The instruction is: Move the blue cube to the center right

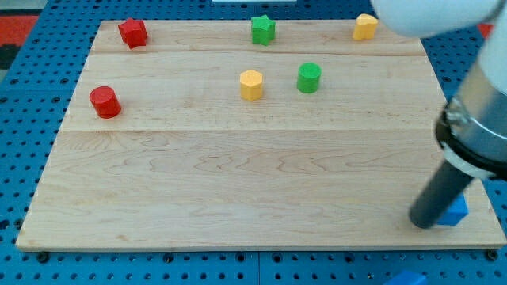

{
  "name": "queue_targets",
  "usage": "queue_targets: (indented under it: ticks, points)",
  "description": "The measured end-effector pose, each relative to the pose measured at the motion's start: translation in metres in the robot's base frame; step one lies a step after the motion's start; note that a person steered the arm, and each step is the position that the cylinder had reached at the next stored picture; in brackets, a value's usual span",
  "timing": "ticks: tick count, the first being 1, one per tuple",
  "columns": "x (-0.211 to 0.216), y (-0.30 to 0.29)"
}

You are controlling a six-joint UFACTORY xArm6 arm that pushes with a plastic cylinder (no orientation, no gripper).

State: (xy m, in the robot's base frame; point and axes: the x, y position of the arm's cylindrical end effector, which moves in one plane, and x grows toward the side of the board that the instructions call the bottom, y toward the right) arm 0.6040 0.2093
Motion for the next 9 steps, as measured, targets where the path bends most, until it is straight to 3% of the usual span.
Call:
queue_targets:
  ticks: [1,2,4,5,6,7,9]
  points:
    - [0.011,0.006]
    - [-0.016,0.015]
    - [-0.133,0.006]
    - [-0.089,-0.005]
    - [-0.02,0.025]
    - [-0.029,0.075]
    - [-0.157,-0.005]
